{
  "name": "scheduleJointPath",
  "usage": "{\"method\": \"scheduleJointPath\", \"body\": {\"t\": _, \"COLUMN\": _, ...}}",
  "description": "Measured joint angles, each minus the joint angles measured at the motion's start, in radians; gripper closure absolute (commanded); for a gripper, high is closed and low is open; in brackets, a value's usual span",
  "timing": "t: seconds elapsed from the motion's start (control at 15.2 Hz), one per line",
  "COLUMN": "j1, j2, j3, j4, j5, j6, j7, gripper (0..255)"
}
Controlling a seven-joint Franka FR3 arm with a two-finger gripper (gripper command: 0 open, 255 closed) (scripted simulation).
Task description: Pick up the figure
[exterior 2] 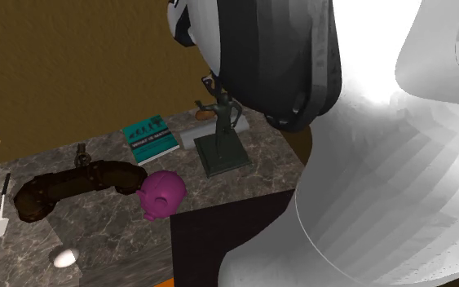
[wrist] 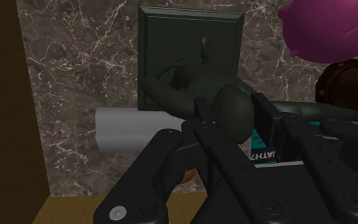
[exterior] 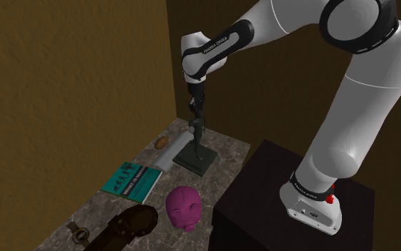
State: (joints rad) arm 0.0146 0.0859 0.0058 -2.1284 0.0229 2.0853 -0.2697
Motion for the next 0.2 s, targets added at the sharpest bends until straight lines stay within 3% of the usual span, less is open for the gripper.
{"method": "scheduleJointPath", "body": {"t": 0.2, "j1": 0.000, "j2": -0.018, "j3": 0.000, "j4": 0.017, "j5": 0.000, "j6": -0.035, "j7": 0.001, "gripper": 255}}
